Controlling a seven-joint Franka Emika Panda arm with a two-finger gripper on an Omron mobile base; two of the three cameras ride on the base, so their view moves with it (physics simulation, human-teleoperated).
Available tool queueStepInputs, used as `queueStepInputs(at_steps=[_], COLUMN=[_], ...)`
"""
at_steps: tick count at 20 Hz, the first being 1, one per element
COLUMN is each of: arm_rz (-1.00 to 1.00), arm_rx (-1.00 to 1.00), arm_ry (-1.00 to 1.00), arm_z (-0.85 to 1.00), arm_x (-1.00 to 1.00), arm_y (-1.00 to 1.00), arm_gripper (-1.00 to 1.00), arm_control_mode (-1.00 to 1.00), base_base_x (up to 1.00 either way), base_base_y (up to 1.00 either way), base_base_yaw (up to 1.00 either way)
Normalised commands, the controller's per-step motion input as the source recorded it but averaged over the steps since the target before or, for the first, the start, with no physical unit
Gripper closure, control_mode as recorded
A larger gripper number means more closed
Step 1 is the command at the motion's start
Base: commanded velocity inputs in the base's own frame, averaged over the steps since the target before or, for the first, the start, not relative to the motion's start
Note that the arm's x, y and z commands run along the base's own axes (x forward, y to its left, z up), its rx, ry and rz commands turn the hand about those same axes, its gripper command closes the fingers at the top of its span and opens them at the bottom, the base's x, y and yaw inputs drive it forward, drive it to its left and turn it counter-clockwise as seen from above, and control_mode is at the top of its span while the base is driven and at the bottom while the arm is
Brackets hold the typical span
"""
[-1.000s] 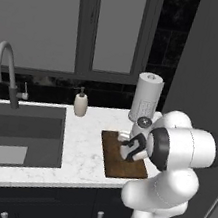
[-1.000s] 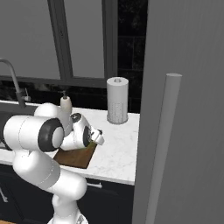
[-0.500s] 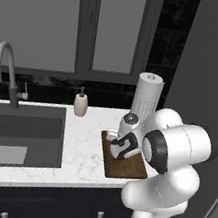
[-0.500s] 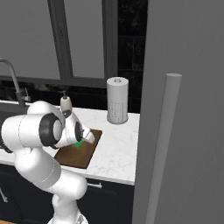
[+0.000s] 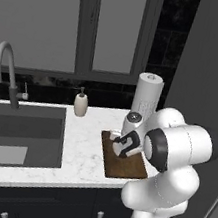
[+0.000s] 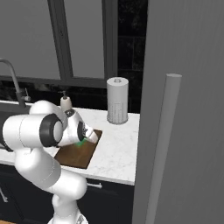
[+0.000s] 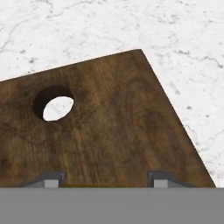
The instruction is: Pick up the sponge from the counter and clean the cutting board by briefly scrubbing or pressing down on the cutting board. Once finished, release the sponge.
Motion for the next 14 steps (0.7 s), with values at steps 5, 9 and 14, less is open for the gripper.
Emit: queueStepInputs(at_steps=[5,9,14], arm_rz=[0.0,0.0,0.0], arm_rx=[0.0,0.01,0.05], arm_ry=[0.0,0.0,0.0], arm_z=[-0.1,0.0,0.29], arm_x=[-0.32,-0.15,-0.02], arm_y=[-0.83,-0.66,-0.65], arm_gripper=[1.0,1.0,1.0], arm_control_mode=[-1.0,-1.0,-1.0], base_base_x=[0.0,0.0,0.0], base_base_y=[0.0,0.0,0.0], base_base_yaw=[0.0,0.0,0.0])
